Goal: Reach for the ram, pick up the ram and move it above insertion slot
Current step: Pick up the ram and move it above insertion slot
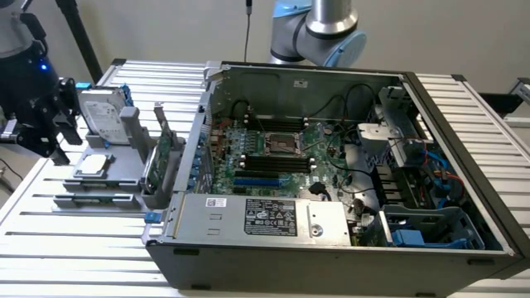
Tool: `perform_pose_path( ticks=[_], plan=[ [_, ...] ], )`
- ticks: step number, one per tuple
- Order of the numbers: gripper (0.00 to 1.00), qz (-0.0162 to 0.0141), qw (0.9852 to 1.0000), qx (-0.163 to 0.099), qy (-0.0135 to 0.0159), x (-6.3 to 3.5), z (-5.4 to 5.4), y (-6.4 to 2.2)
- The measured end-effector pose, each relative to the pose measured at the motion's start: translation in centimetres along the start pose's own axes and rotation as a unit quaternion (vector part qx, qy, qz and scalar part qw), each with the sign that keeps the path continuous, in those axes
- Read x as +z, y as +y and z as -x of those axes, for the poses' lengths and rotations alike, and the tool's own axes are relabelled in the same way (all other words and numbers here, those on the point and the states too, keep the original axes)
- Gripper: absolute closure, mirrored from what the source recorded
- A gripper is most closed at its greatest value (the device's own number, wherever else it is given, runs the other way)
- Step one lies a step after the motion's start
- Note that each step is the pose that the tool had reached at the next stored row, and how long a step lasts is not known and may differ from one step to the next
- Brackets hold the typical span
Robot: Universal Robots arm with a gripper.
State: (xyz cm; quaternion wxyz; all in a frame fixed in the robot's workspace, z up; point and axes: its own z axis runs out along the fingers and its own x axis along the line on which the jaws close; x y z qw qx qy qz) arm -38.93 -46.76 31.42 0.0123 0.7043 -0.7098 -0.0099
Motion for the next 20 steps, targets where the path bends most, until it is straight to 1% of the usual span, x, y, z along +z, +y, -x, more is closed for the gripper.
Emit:
perform_pose_path(
  ticks=[5, 15, 20],
  plan=[
    [0.52, 0.0000, 1.0000, 0.000, 0.0000, 0.92, -0.2, -0.13],
    [0.52, 0.0000, 1.0000, 0.000, -0.0001, 2.72, -0.9, -0.39],
    [0.52, 0.0000, 1.0000, 0.000, 0.0000, 3.63, -1.0, -0.62]
  ],
)
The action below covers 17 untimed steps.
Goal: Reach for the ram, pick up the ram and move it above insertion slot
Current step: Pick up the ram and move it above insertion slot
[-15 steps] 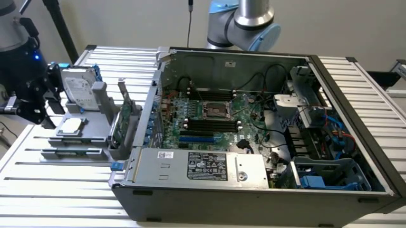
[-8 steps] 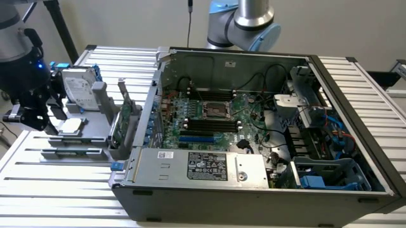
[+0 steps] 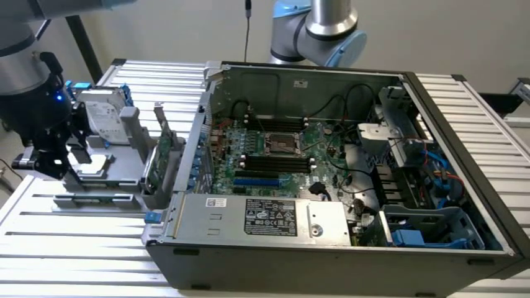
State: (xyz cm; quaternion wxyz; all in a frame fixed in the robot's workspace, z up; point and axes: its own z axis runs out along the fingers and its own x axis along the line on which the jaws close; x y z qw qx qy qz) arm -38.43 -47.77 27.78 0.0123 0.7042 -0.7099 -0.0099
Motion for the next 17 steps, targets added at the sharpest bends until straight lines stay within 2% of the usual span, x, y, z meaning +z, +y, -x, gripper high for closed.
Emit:
perform_pose_path(
  ticks=[6, 12, 17],
  plan=[
    [0.52, 0.0000, 1.0000, -0.003, 0.0001, 1.08, 0.0, -0.16],
    [0.52, -0.0001, 0.9996, -0.028, 0.0009, 2.18, 0.0, -0.19],
    [0.52, -0.0001, 0.9995, -0.033, 0.0010, 3.09, 0.0, -0.20]
  ],
)
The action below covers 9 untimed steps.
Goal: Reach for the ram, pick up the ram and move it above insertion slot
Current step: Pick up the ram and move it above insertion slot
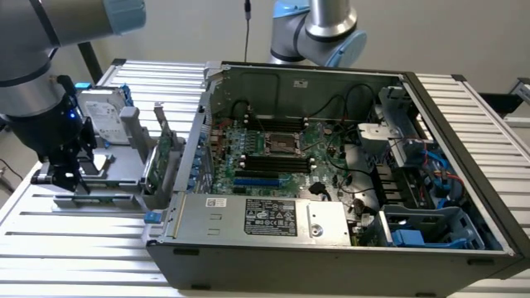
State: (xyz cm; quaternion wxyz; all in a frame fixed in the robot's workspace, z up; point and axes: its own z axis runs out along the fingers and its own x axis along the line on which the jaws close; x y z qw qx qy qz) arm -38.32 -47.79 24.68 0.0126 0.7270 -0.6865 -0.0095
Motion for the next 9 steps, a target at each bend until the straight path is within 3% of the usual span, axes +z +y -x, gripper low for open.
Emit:
perform_pose_path(
  ticks=[9],
  plan=[
    [0.52, 0.0000, 1.0000, 0.000, 0.0000, 1.65, 0.0, 0.39]
  ],
)
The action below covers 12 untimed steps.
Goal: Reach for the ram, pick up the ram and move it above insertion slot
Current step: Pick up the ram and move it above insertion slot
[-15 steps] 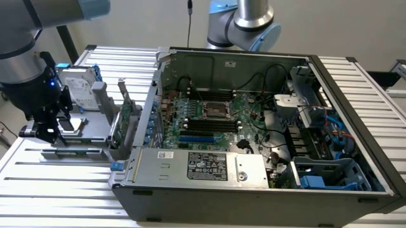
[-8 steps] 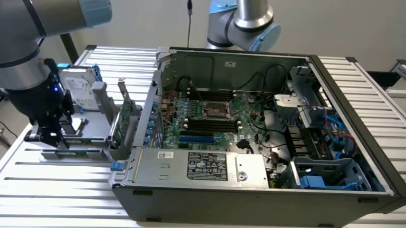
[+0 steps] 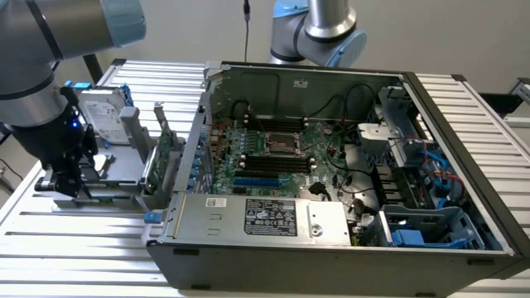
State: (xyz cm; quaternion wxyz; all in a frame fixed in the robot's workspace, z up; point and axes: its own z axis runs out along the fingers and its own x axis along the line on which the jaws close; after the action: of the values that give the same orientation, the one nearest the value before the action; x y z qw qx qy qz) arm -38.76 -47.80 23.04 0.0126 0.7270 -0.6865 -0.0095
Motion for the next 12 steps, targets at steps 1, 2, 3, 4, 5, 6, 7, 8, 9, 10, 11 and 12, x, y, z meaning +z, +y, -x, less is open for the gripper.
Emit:
perform_pose_path(
  ticks=[1, 2, 3, 4, 5, 6, 7, 8, 9, 10, 11, 12],
  plan=[
    [0.52, 0.0001, 1.0000, 0.000, 0.0000, 0.17, 0.0, 0.01],
    [0.52, 0.0000, 1.0000, 0.000, 0.0000, 0.36, 0.0, 0.01],
    [0.52, 0.0000, 1.0000, 0.001, 0.0000, 0.54, 0.0, 0.01],
    [0.52, 0.0001, 1.0000, 0.001, 0.0000, 0.71, 0.0, 0.01],
    [0.52, 0.0000, 1.0000, 0.001, 0.0000, 0.91, 0.0, 0.00],
    [0.52, 0.0000, 1.0000, 0.001, 0.0000, 1.09, 0.0, 0.00],
    [0.52, 0.0000, 1.0000, 0.001, 0.0000, 1.27, 0.0, 0.00],
    [0.52, 0.0000, 1.0000, 0.001, 0.0000, 1.45, 0.1, -0.01],
    [0.52, 0.0000, 1.0000, 0.001, 0.0000, 1.63, 0.1, -0.01],
    [0.52, 0.0000, 1.0000, 0.001, 0.0000, 1.82, 0.2, -0.03],
    [0.52, 0.0000, 1.0000, 0.001, 0.0000, 2.00, 0.3, -0.05],
    [0.52, 0.0001, 1.0000, 0.001, 0.0000, 2.16, 0.5, -0.06]
  ],
)
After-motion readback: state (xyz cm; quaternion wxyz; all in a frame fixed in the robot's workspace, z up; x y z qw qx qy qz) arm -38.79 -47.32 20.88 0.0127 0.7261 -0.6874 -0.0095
